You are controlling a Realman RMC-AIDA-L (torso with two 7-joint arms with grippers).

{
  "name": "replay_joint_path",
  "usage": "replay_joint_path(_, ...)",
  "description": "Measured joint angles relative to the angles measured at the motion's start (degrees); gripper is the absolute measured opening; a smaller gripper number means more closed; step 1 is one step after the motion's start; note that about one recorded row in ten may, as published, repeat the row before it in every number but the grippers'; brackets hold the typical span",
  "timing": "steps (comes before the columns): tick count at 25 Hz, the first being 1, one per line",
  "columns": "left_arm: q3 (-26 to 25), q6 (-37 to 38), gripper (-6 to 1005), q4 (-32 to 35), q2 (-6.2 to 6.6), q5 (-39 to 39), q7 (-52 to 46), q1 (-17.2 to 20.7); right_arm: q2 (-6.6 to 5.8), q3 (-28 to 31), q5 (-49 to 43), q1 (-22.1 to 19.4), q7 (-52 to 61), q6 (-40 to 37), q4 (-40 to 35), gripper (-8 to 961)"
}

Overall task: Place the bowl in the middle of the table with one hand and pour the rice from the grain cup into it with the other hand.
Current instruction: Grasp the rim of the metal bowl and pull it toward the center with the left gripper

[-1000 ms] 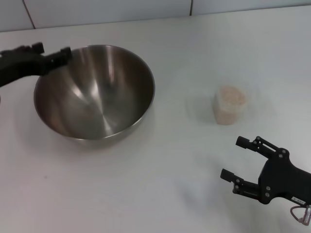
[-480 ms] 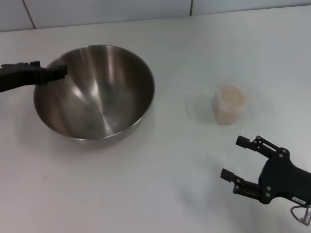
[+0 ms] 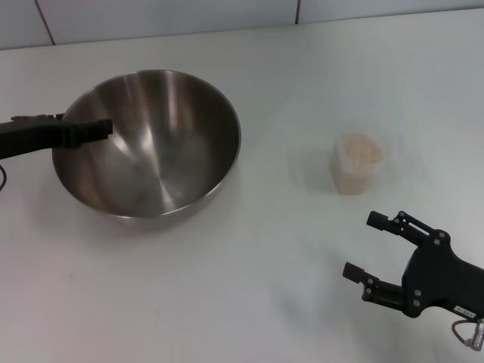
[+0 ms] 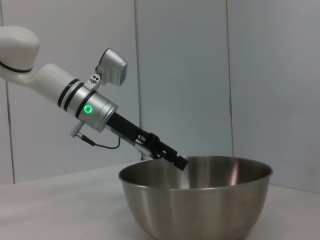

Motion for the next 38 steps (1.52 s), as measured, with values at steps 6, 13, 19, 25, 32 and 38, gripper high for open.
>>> replay_joint_path(6, -1.12, 2.14, 737, -2.15, 0.08, 2.48, -0.69, -2.08, 0.0, 0.0, 0.0, -0.01, 0.01, 0.0, 0.0, 832)
replay_joint_path(13, -1.97, 4.4, 538, -2.81, -0.06, 5.0, -1.02, -4.1, 0.0, 0.0, 0.0, -0.09, 0.01, 0.01, 0.0, 832)
replay_joint_path(19, -3.46, 5.93, 279, -2.84, -0.02, 5.25, -1.31, -4.98, 0.0, 0.0, 0.0, -0.24, 0.0, 0.01, 0.0, 832)
replay_joint_path(25, -3.83, 6.55, 116, -2.85, 0.01, 5.7, -1.59, -5.28, 0.0, 0.0, 0.0, -0.02, 0.0, 0.01, 0.0, 832)
replay_joint_path(32, -8.62, 11.39, 54, -4.71, 0.15, 6.9, -1.82, -9.06, 0.0, 0.0, 0.0, 0.0, 0.0, 0.01, 0.0, 832)
replay_joint_path(38, -11.03, 15.71, 37, -8.53, 0.24, 12.69, -3.95, -15.4, 0.08, 0.0, -0.09, 0.0, -0.01, 0.22, 0.0, 831)
